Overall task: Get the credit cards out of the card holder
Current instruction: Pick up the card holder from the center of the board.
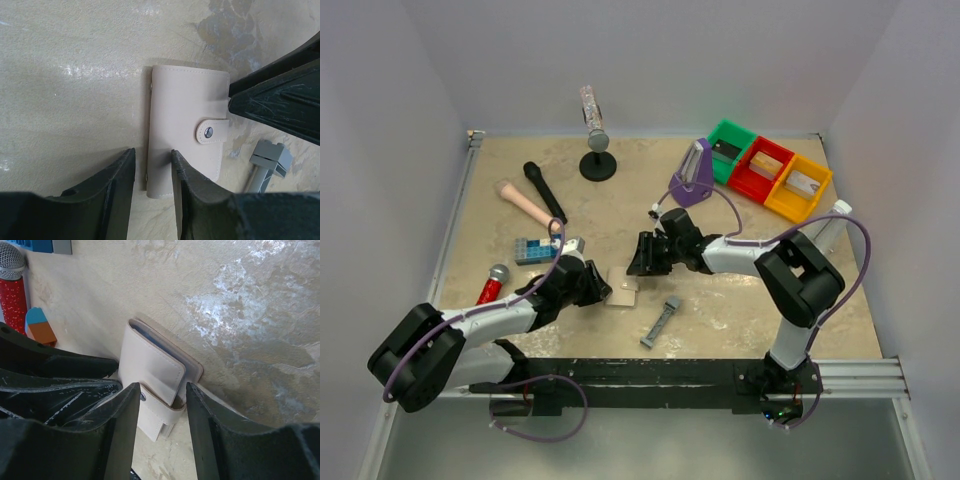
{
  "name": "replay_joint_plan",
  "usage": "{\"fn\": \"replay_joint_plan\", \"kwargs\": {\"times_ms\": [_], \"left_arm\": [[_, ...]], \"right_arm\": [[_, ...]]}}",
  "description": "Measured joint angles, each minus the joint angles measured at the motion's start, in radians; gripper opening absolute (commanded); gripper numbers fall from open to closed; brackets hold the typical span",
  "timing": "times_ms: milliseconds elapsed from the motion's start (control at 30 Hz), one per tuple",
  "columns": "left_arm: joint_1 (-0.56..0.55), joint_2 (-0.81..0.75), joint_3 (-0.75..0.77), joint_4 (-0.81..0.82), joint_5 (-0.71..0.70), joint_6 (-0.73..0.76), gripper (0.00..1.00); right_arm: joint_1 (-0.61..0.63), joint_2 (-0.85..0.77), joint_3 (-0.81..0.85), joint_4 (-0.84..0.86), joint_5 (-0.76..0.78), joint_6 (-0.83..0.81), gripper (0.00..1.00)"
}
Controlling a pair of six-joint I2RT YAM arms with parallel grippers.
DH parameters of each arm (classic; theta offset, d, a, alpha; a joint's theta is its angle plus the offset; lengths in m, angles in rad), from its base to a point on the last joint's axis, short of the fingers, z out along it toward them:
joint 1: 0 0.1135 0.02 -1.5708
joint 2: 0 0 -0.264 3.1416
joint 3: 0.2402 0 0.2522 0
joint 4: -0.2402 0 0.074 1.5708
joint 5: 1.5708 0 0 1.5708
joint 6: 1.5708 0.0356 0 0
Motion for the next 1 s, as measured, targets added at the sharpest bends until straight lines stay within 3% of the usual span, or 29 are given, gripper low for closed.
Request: {"fn": "replay_joint_plan", "kwargs": {"times_ms": [633, 1000], "left_arm": [[0.0, 0.005, 0.003, 0.0, 0.004, 0.0, 0.39], [0.0, 0.015, 0.003, 0.014, 0.005, 0.0, 0.38]], "right_arm": [[-0.006, 0.063, 0.0, 0.041, -0.085, -0.005, 0.37], [-0.006, 0.06, -0.007, 0.062, -0.097, -0.003, 0.47]]}}
